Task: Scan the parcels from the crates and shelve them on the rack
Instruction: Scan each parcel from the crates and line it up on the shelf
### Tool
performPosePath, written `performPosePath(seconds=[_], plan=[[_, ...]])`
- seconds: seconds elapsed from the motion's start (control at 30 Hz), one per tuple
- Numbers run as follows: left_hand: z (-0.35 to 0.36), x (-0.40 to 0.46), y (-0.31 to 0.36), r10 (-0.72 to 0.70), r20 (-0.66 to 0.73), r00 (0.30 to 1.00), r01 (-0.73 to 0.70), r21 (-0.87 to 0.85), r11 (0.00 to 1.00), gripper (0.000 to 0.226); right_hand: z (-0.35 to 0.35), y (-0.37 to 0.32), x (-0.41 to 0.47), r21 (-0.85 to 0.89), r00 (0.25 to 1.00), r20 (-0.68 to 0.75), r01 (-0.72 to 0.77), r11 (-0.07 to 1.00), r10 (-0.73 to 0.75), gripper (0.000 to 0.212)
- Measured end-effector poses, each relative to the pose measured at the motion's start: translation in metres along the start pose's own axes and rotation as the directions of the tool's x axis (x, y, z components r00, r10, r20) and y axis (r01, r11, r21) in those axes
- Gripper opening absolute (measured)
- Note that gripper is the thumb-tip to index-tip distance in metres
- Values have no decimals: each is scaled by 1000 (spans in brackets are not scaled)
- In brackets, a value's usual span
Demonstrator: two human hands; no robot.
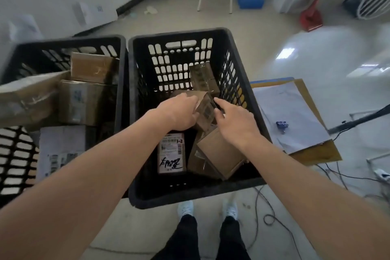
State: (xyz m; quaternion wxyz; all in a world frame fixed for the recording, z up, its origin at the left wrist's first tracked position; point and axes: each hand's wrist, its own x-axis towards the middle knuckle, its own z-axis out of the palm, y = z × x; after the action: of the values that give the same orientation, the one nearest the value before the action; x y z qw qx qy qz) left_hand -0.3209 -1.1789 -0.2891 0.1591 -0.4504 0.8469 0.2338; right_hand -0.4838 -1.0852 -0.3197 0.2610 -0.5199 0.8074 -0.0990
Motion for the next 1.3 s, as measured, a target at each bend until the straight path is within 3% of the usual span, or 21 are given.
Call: performPosePath(seconds=[0.17,0.37,0.57,0.67,0.73,0.8,0.93,1.03,1.3], plan=[[20,32,1,-20,27,999,21,-29,999,82,14,8,17,24,1000,-3,-27,999,27,50],[28,44,2,-74,50,996,79,-93,993,77,15,9,26,39,999,44,-19,999,18,50],[13,37,-29,-211,-160,964,176,-206,963,70,11,7,32,55,998,67,-16,998,13,50],[12,39,-35,-336,-173,926,320,-119,940,95,9,5,33,52,997,74,-2,999,-2,49],[13,40,-38,-398,-209,893,377,-132,916,97,10,5,34,57,997,78,6,998,-11,48],[15,37,-44,-422,-237,875,379,-209,902,93,13,5,35,59,996,83,17,998,-22,48],[16,28,-50,-407,-183,895,347,-289,892,119,17,1,34,79,994,105,24,997,-33,48],[12,21,-44,-405,-224,887,310,-362,879,105,11,-5,27,122,992,120,14,992,-29,48],[-19,-5,-31,-417,-463,783,194,-455,869,67,-35,-24,-2,245,983,175,16,969,-60,50]])
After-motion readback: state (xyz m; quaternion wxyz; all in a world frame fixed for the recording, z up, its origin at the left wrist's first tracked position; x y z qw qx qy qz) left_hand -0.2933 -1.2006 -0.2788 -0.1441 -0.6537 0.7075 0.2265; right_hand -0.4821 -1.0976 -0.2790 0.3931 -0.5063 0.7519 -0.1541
